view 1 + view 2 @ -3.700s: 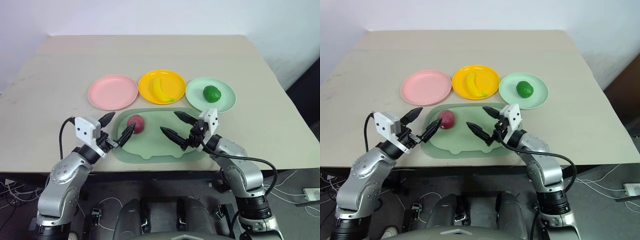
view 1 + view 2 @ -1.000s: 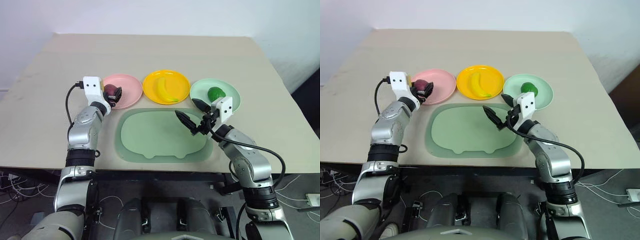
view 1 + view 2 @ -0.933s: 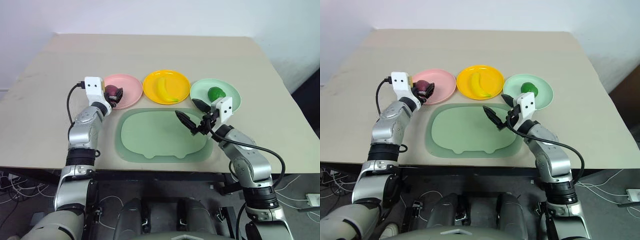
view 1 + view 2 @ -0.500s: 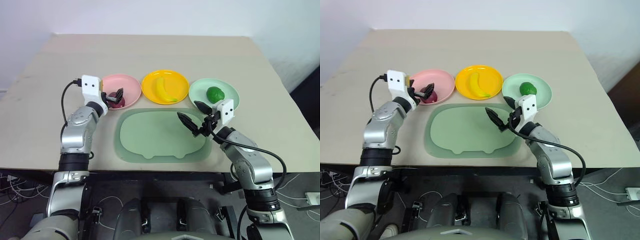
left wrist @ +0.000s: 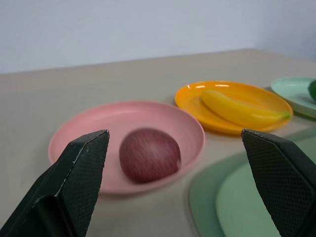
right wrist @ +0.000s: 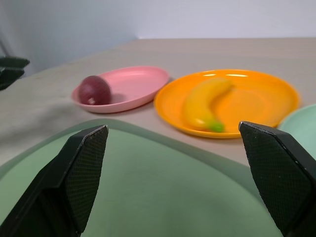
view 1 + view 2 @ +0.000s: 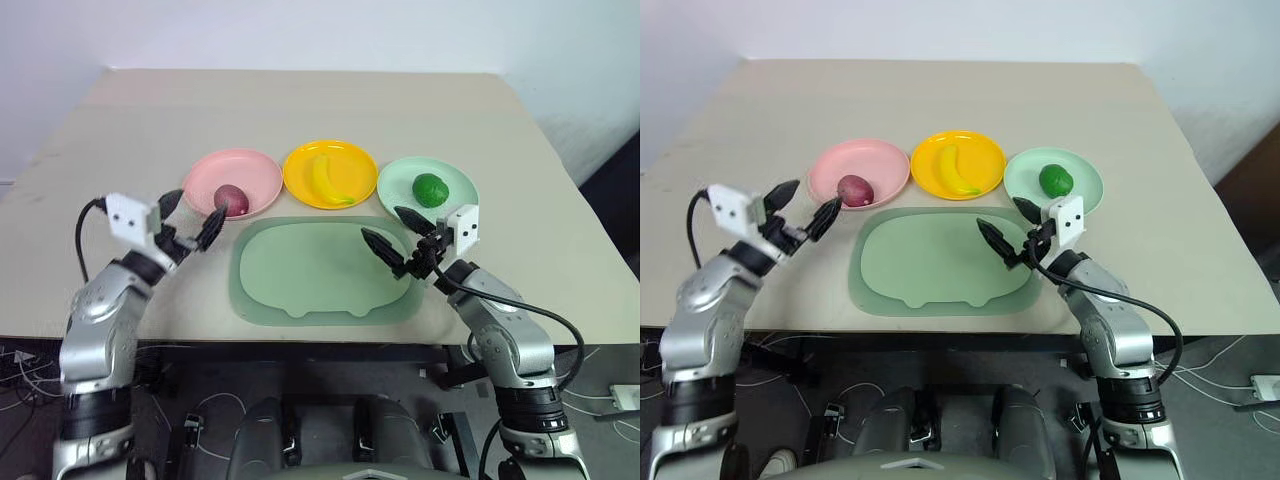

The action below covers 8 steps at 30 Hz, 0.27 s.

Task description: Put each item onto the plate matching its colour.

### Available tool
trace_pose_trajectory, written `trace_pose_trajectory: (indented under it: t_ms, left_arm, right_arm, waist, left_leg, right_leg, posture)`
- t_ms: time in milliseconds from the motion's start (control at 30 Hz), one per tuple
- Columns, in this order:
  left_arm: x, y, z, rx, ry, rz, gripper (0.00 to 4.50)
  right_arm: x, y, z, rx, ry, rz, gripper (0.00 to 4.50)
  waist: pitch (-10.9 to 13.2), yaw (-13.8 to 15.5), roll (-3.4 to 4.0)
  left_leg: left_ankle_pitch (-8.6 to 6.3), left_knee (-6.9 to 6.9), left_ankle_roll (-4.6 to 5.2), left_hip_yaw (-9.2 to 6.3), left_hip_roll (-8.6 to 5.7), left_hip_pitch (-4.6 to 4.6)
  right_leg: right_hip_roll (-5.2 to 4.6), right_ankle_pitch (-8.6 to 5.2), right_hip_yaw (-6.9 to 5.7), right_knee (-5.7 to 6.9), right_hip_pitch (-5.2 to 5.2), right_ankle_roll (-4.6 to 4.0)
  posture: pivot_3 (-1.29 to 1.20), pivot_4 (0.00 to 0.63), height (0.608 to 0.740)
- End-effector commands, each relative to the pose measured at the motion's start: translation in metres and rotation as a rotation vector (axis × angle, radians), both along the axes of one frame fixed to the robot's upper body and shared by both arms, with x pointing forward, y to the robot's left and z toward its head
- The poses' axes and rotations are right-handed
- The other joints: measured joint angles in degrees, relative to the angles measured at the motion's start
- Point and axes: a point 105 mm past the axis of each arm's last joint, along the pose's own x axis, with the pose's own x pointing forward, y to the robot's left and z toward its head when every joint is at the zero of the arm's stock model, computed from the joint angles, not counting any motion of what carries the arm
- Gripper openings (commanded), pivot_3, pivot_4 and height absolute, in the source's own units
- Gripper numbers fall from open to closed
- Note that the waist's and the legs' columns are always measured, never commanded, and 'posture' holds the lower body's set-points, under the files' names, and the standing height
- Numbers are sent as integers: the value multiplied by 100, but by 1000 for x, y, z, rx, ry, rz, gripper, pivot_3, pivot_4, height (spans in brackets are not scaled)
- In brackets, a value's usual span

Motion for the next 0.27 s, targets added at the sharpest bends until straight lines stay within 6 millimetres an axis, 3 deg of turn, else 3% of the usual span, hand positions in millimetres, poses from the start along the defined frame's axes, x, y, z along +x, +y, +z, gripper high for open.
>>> trace_pose_trajectory:
  t_ms: [33, 267]
  left_arm:
    - [-22, -4, 13, -20, -73, -66, 4486]
    - [-44, -1, -1, -15, -35, -86, 4486]
  right_arm:
    - [-3, 0, 6, -1, -17, 22, 4500]
    - [-4, -4, 5, -33, -11, 62, 4500]
  waist:
    - [0, 4, 0]
    - [-1, 1, 0]
  left_leg:
    - [-1, 0, 1, -1, 1, -1]
    - [-2, -1, 2, -4, 4, 0]
  right_leg:
    - [-3, 0, 0, -1, 0, 0]
    - [-4, -1, -1, -2, -1, -1]
  posture:
    - [0, 150, 695]
    - [0, 150, 695]
